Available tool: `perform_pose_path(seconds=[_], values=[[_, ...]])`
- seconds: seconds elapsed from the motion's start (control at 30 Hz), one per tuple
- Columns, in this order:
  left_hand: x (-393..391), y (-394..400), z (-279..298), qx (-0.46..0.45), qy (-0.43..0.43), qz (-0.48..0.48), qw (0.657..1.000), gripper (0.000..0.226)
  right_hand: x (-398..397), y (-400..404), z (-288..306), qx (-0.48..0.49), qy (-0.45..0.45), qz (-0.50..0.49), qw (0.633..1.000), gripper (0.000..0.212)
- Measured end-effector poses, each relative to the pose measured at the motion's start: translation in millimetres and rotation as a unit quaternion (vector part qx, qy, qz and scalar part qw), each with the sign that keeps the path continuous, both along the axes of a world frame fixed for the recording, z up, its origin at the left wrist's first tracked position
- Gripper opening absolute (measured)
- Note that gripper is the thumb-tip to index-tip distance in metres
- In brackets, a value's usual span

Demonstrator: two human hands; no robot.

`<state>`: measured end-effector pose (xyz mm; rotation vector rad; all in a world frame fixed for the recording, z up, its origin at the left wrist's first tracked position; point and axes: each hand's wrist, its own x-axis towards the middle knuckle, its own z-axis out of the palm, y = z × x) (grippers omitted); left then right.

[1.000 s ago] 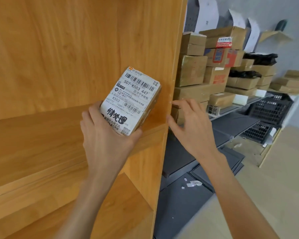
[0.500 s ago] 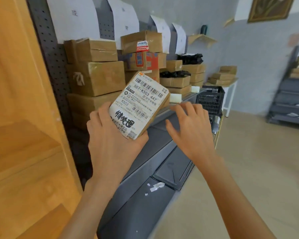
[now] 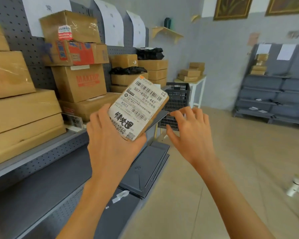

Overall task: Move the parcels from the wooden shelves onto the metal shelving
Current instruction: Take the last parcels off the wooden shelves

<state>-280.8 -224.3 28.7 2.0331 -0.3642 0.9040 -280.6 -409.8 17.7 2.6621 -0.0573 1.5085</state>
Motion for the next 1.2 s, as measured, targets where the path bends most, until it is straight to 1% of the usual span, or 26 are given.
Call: perform_pose_path(seconds=[0.27,0.4,0.5,0.63,0.73,1.0,1.2], values=[[108.8,-114.5,-3.8,-0.025,-0.011,-0.062,0.998,0.091,87.5,-112.8,-3.9,-0.004,0.006,-0.069,0.998,0.024],[178.5,-169.3,4.9,-0.038,-0.020,-0.086,0.995,0.090,144.9,-166.8,2.7,-0.001,0.013,-0.096,0.995,0.026],[226.7,-212.3,13.3,-0.037,-0.020,-0.094,0.995,0.091,184.1,-206.2,8.7,0.000,0.003,-0.114,0.993,0.025],[282.0,-271.0,16.7,-0.034,-0.012,-0.111,0.993,0.086,231.3,-255.8,10.4,0.004,0.001,-0.128,0.992,0.026],[319.3,-312.5,16.4,-0.027,0.000,-0.118,0.993,0.087,265.7,-296.1,11.6,0.002,-0.002,-0.124,0.992,0.025],[404.1,-426.8,-1.5,-0.018,0.005,-0.059,0.998,0.090,368.7,-416.1,2.4,-0.024,-0.001,-0.087,0.996,0.023],[463.8,-517.9,13.8,-0.038,0.008,0.008,0.999,0.090,447.3,-512.4,17.1,-0.033,0.013,-0.013,0.999,0.022]])
